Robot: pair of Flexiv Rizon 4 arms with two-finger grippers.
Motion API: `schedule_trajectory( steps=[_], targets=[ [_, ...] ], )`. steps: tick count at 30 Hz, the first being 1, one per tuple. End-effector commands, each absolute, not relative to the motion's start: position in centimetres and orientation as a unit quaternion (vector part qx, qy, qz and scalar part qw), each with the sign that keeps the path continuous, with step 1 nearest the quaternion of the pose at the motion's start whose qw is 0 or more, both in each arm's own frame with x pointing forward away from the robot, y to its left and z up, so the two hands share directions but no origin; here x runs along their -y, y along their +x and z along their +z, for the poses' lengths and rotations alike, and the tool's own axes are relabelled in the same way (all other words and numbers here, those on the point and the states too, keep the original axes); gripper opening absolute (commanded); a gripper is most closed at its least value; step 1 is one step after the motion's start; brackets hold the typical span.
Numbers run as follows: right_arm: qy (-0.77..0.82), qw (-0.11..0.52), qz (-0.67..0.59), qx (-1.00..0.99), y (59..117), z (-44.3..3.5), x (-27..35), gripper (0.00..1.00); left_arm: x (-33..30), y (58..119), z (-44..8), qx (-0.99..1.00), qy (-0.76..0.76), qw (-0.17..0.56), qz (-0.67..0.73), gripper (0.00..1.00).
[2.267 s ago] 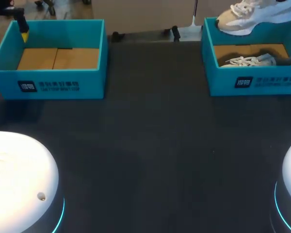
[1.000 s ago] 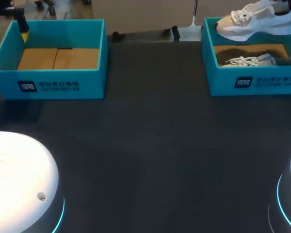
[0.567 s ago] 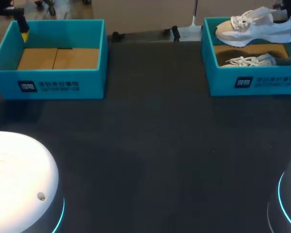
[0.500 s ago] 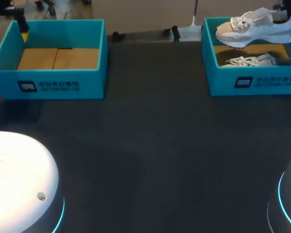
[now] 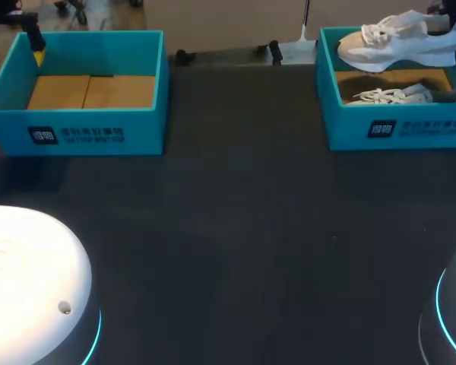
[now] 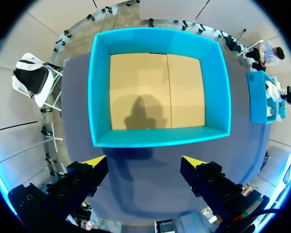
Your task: Take the shoe out of the shoebox, open the shoe tongue, remove and reinsert the insole, then place the shoe into the shoebox
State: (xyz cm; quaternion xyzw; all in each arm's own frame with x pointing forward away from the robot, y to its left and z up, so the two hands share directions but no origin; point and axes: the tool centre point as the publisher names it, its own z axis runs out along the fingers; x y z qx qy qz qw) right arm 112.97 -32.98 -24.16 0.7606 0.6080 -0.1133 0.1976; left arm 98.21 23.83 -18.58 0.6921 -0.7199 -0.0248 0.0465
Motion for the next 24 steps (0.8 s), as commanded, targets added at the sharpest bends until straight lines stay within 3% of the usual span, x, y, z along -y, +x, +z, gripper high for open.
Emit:
schedule_trajectory(
  steps=[1,24],
  targets=[
    [0.761,0.197,-0.114,-0.607,113.1,-24.0,33.0,0.0,-23.8,98.2,-18.5,0.72,0.692,0.046,-0.026,1.0],
    [0.765,0.182,-0.129,-0.604,115.1,-27.0,33.2,0.0,-23.8,98.2,-18.5,0.72,0.692,0.046,-0.026,1.0]
  ],
)
